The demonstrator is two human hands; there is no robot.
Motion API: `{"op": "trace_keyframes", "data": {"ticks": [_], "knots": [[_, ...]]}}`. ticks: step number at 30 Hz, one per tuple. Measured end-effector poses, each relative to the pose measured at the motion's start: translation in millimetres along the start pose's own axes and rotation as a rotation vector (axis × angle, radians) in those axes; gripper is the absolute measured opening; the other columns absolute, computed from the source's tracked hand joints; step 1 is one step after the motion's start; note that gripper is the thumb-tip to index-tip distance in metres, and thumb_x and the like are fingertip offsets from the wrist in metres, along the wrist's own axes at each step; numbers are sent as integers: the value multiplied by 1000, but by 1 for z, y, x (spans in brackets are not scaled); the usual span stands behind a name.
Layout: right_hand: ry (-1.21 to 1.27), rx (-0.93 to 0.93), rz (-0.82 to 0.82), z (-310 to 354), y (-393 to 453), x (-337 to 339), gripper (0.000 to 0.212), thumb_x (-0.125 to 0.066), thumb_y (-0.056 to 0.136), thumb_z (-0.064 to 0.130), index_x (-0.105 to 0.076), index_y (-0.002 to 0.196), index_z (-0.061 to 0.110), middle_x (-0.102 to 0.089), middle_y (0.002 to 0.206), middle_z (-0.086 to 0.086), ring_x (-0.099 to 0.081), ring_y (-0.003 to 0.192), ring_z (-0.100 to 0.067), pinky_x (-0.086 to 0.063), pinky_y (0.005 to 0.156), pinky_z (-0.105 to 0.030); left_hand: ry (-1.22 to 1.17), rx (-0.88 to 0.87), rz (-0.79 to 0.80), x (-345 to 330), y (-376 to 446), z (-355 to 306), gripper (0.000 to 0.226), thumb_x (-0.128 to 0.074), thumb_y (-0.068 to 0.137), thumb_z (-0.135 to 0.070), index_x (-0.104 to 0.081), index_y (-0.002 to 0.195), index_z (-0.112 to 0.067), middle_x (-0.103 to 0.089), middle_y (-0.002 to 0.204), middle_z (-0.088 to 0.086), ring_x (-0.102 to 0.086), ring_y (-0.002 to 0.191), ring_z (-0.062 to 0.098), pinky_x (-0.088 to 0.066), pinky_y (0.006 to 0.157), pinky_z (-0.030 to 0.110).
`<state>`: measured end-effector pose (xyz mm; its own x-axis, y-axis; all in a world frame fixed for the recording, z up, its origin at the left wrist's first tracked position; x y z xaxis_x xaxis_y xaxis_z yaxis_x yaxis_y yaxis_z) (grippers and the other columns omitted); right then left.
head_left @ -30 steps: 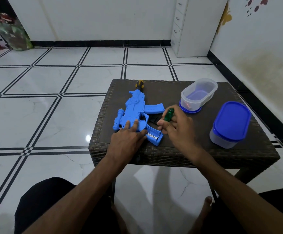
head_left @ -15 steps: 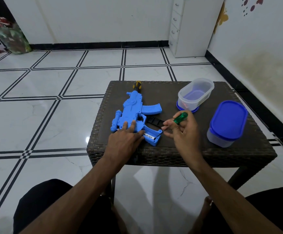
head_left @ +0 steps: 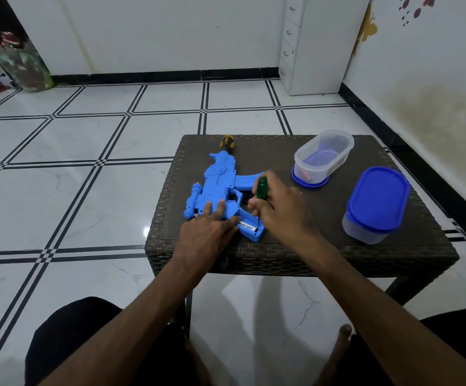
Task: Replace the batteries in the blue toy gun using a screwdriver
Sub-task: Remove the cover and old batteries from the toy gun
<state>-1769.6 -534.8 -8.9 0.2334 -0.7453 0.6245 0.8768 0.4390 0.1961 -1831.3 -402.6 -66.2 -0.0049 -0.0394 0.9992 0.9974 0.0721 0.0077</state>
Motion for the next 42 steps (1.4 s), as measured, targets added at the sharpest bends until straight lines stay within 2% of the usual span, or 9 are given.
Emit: {"op": "trace_keyframes", "data": {"ticks": [7, 14, 19, 23, 27, 30, 37, 40, 42], "knots": [[475, -81, -221, -22, -15, 4, 21, -62, 91, -1, -51, 91, 18, -72, 78, -8, -73, 72, -23, -61, 71, -50, 16, 6, 1, 3, 0, -2, 39, -27, 103, -50, -44, 137, -41, -23, 160, 0, -28, 145, 27, -52, 84, 42], [424, -49, -231, -16, -14, -7, 17, -62, 93, 6, -52, 92, 20, -72, 78, -4, -73, 73, -16, -61, 72, -47, 30, -7, 12, -2, 3, 0, 39, -28, 103, -49, -45, 138, -40, -24, 160, 1, -27, 146, 28, -53, 82, 43], [333, -38, -91, -10, -1, -2, 16, -58, 96, 9, -51, 91, 22, -71, 81, -1, -72, 74, -9, -61, 74, -41, 25, -9, -6, 0, 3, 1, 39, -27, 102, -50, -49, 132, -40, -26, 159, 0, -28, 145, 27, -53, 82, 41], [144, -38, 4, -6, 22, 11, 11, -45, 97, 15, -43, 88, 21, -61, 81, -14, -61, 73, -32, -54, 73, -54, 10, -6, 1, 0, 3, 0, 40, -27, 102, -50, -49, 134, -40, -25, 160, 0, -28, 145, 27, -54, 80, 42], [-111, 47, 328, 1, 29, -6, 26, -66, 89, 25, -41, 90, 20, -65, 85, 3, -58, 69, -15, -52, 67, -40, 6, -6, -13, 0, 2, 1, 41, -26, 102, -51, -46, 137, -41, -25, 159, 1, -30, 144, 28, -54, 80, 42], [-179, 78, 429, -6, 25, -29, 40, -80, 80, 27, -41, 87, 23, -67, 94, 8, -65, 78, -7, -50, 63, -23, -2, 5, -18, -1, 1, 1, 42, -24, 102, -52, -43, 139, -45, -25, 159, 1, -31, 144, 28, -52, 81, 40], [-110, 90, 273, -10, 22, -27, 30, -73, 83, 17, -43, 86, 23, -69, 84, 5, -65, 67, -4, -51, 57, -22, -77, -4, -111, -4, 0, 7, 47, -21, 99, -54, -47, 137, -44, -37, 155, -1, -42, 138, 27, -55, 79, 41], [-38, 3, 1, -18, 30, 17, 29, -72, 81, 20, -43, 84, 24, -65, 76, 6, -60, 61, -1, -51, 58, -28, -150, 30, -171, -4, 0, 12, 64, -12, 88, -59, -48, 138, -41, -46, 149, -6, -52, 130, 22, -58, 78, 42], [-5, -81, -184, -28, 39, 54, 26, -70, 84, 19, -43, 88, 18, -60, 75, 8, -60, 65, 3, -46, 59, -16, -168, 45, -247, -5, -1, 15, 53, -33, 91, -58, -56, 133, -34, -52, 144, -1, -56, 127, 25, -59, 75, 43]]}}
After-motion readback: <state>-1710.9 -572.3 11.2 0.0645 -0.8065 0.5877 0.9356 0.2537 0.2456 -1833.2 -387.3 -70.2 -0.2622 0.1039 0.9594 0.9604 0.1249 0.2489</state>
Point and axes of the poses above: each hand's wrist, its own y-axis towards the middle knuckle, its own x-axis out of the back of the hand, z = x × y, the point moved 7 cm from there along y, towards the middle knuckle
